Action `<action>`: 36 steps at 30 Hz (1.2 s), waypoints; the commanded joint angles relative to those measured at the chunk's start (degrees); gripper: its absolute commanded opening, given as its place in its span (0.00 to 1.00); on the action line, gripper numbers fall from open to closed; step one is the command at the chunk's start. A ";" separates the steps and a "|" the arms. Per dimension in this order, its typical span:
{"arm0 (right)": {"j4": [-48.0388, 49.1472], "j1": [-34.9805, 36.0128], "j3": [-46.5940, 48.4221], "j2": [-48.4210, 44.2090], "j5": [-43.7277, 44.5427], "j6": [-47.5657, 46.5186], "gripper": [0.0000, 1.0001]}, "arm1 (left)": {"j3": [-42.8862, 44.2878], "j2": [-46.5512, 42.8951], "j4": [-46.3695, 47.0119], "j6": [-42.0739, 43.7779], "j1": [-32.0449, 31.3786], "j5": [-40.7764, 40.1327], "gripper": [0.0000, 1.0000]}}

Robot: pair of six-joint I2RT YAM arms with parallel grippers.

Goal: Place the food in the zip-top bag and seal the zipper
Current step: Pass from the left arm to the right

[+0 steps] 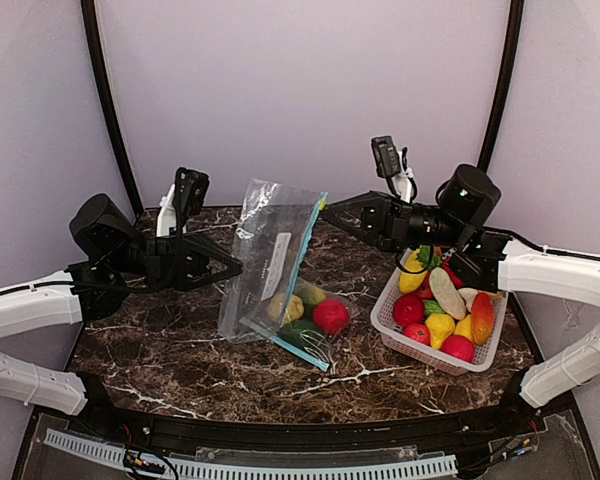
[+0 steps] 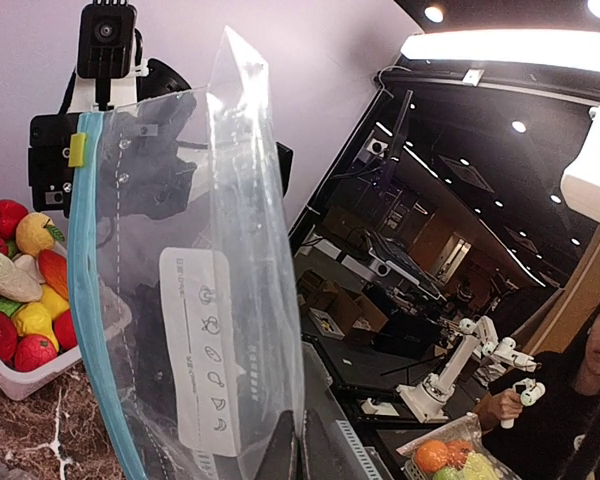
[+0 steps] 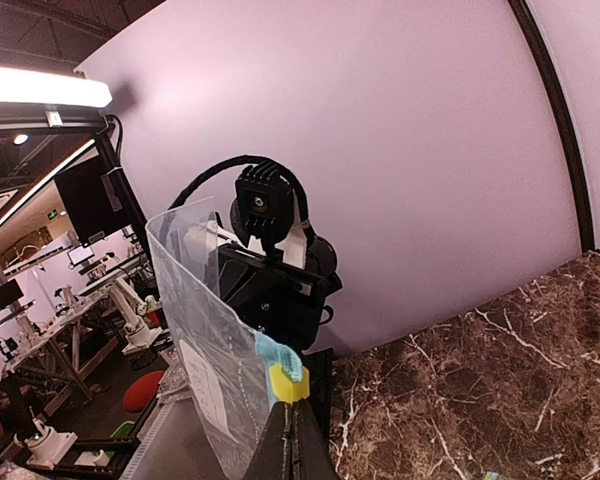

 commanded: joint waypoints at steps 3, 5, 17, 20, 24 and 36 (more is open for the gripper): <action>1.84 -0.32 -1.00 -1.68 0.48 -0.49 0.00 | -1.06 -2.56 -1.31 2.30 0.33 -1.15 0.01; 1.77 -0.29 -1.40 -1.43 0.60 -0.65 0.07 | -0.83 -2.52 -1.09 1.87 0.33 -0.98 0.01; 7.02 -0.30 -0.61 4.93 -2.12 2.88 0.45 | 0.98 -2.31 0.07 -0.01 0.33 0.57 0.01; 7.20 -0.32 -0.23 5.85 -2.44 2.96 0.52 | 1.01 -2.26 0.35 -0.34 0.28 0.84 0.01; 6.81 -0.40 0.63 6.65 -2.94 2.74 0.59 | 1.02 -2.14 0.60 -0.57 0.23 0.94 0.01; 10.65 -0.37 2.75 7.42 -7.57 2.78 0.55 | 0.19 -1.20 3.99 -2.66 0.28 1.17 0.01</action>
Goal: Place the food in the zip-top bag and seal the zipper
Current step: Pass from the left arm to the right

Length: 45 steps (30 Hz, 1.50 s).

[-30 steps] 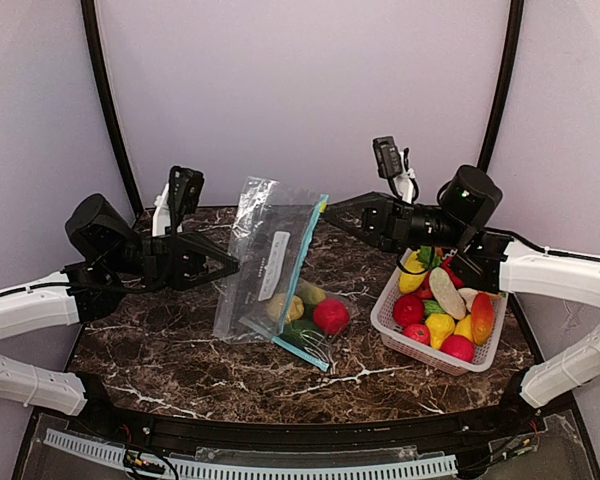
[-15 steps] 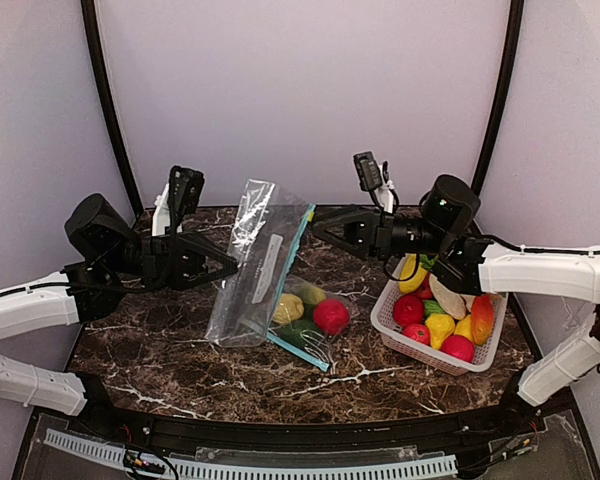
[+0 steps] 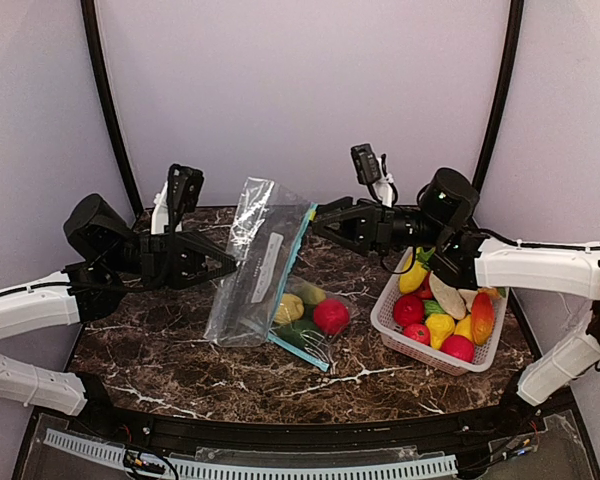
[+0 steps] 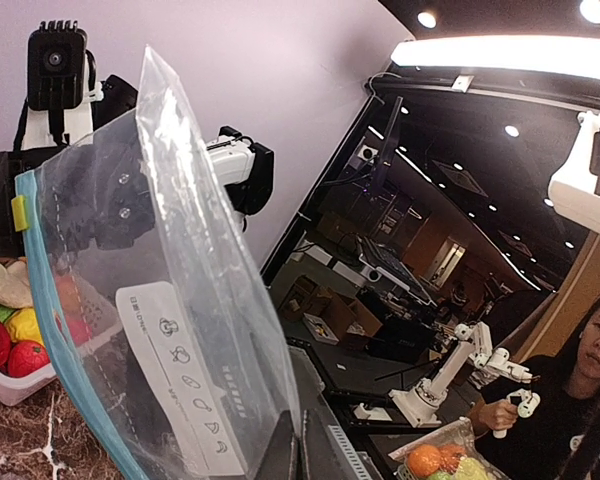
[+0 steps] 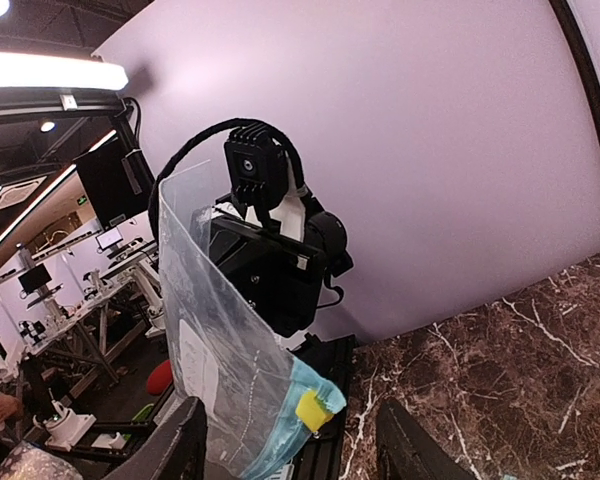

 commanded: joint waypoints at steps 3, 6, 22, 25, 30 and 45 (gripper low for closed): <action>6.34 -0.32 -0.08 -0.79 -2.22 0.46 0.43 | -0.15 0.17 2.87 -0.87 0.31 1.18 0.01; 5.82 -0.35 -0.91 -1.66 -1.17 -0.47 0.33 | -0.80 0.28 4.29 -1.78 0.26 1.00 0.01; -4.61 -0.40 -2.99 -6.80 2.47 -5.14 0.00 | 3.45 -4.04 -25.48 16.57 0.62 -4.66 0.45; -15.62 -0.34 -1.46 -8.65 4.25 -9.01 0.00 | 9.22 -5.36 -45.07 28.68 1.30 -13.09 0.73; -37.93 -0.19 3.86 -10.63 8.89 -16.84 0.00 | 16.62 -6.21 -63.50 41.66 1.95 -27.04 0.88; -61.83 5.13 13.23 -5.91 7.81 -25.10 0.00 | 31.76 7.76 -70.82 57.05 -1.42 -24.76 0.91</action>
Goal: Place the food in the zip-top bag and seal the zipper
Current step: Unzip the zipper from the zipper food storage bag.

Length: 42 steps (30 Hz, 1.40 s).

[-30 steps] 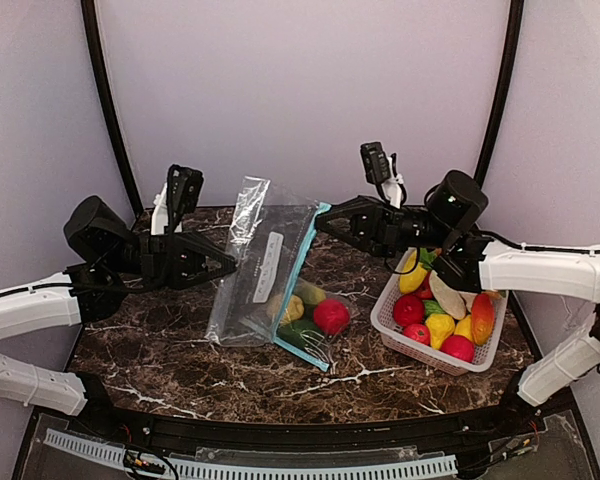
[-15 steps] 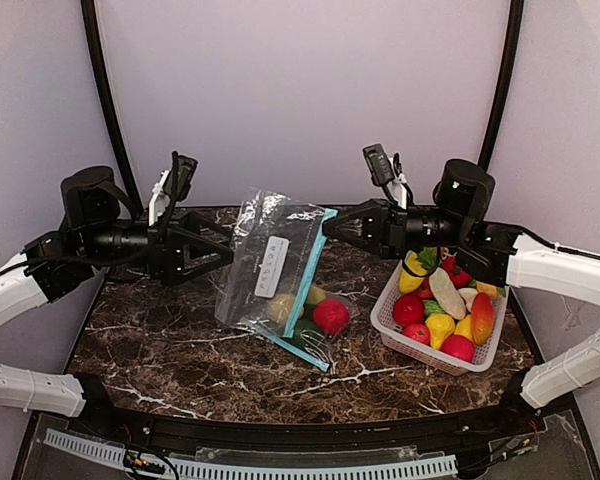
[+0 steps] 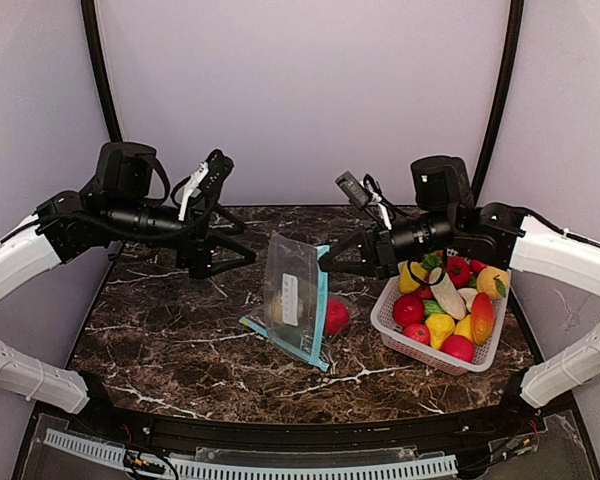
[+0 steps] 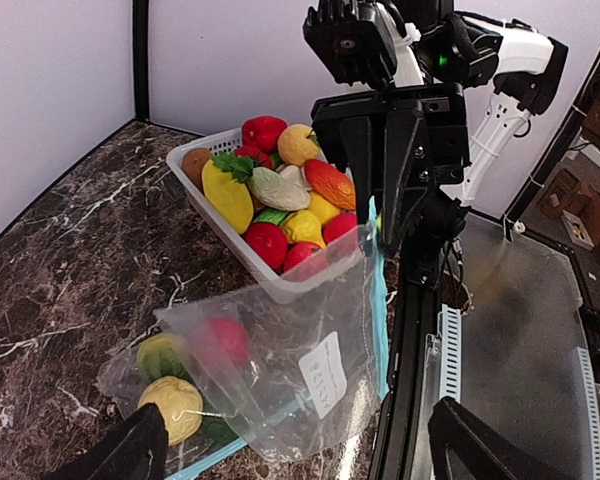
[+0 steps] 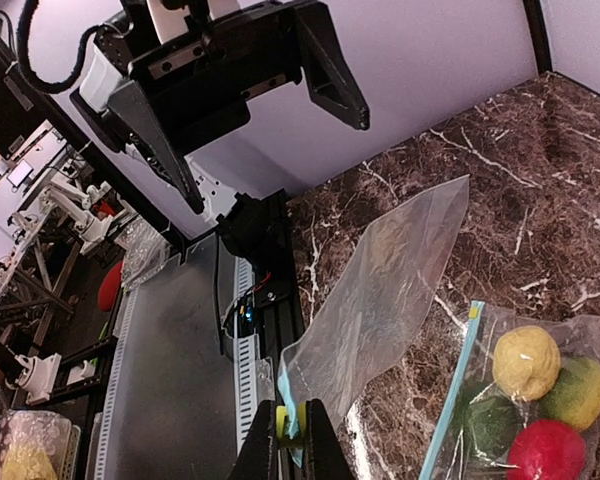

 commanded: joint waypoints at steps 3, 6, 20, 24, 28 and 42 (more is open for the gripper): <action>-5.74 3.90 4.08 4.56 -1.46 -3.24 0.00 | 6.64 7.27 -0.42 5.41 -4.48 6.61 0.91; -7.13 5.16 6.22 6.36 -1.61 -4.22 0.00 | 8.27 10.25 -0.73 6.60 -6.30 8.82 0.83; -8.14 6.14 8.32 8.74 -2.36 -4.97 0.00 | 4.37 13.63 0.71 5.23 -6.79 15.09 0.27; -8.30 6.14 8.57 8.85 -2.53 -5.08 0.00 | 3.59 13.89 1.65 4.67 -6.79 15.63 0.27; -8.67 6.23 8.97 9.09 -2.54 -5.39 0.00 | 3.49 14.86 1.88 4.56 -6.84 16.49 0.22; -10.10 6.23 7.18 8.35 0.59 -5.40 0.00 | -0.83 11.85 11.19 -0.60 -6.87 11.96 0.01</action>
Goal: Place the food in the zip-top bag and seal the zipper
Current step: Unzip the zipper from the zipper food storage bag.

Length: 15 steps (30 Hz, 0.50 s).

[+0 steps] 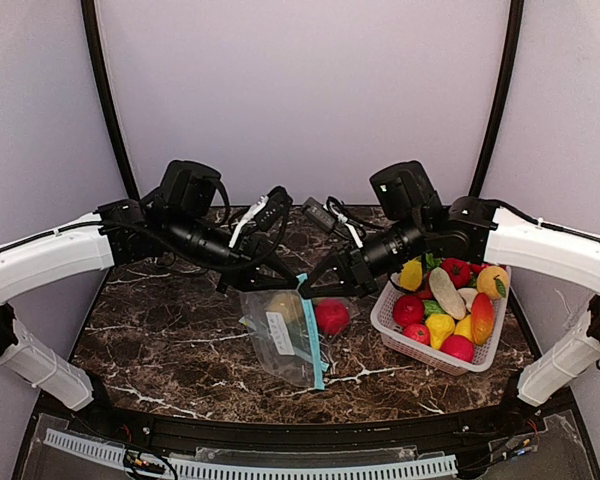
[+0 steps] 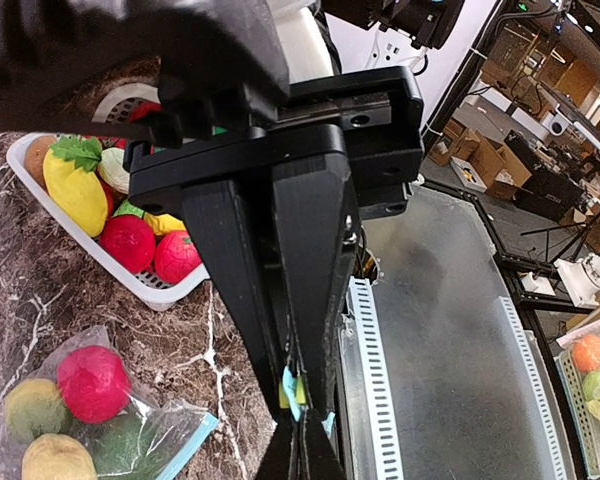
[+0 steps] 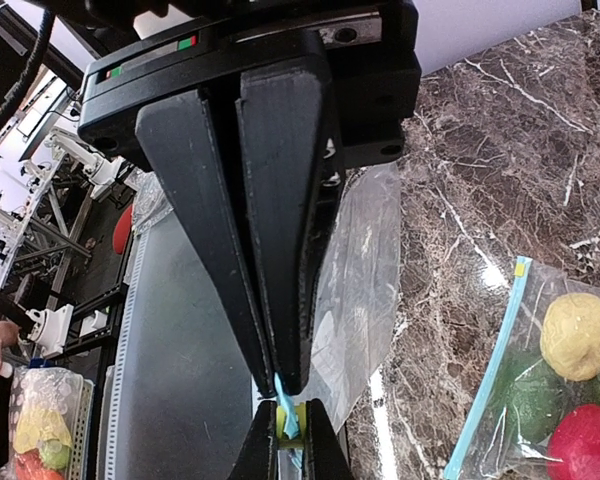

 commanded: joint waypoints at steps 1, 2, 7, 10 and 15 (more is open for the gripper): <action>1.19 0.54 -0.61 -0.36 1.51 -0.33 0.00 | -1.63 -2.69 4.72 -2.85 -0.29 -3.34 0.01; 1.11 0.54 -0.85 -0.43 1.60 -0.23 0.00 | -1.66 -2.79 4.92 -3.29 -0.22 -3.71 0.01; 1.20 0.54 -2.18 -0.95 2.39 0.08 0.00 | -1.35 -3.04 5.47 -5.25 -0.14 -5.84 0.01; 1.22 0.55 -2.80 -1.42 2.58 0.42 0.02 | -1.24 -3.35 5.90 -6.22 0.12 -7.22 0.01; 1.20 0.63 -3.60 -1.98 2.82 0.75 0.03 | -1.30 -3.94 6.61 -7.71 1.28 -8.42 0.01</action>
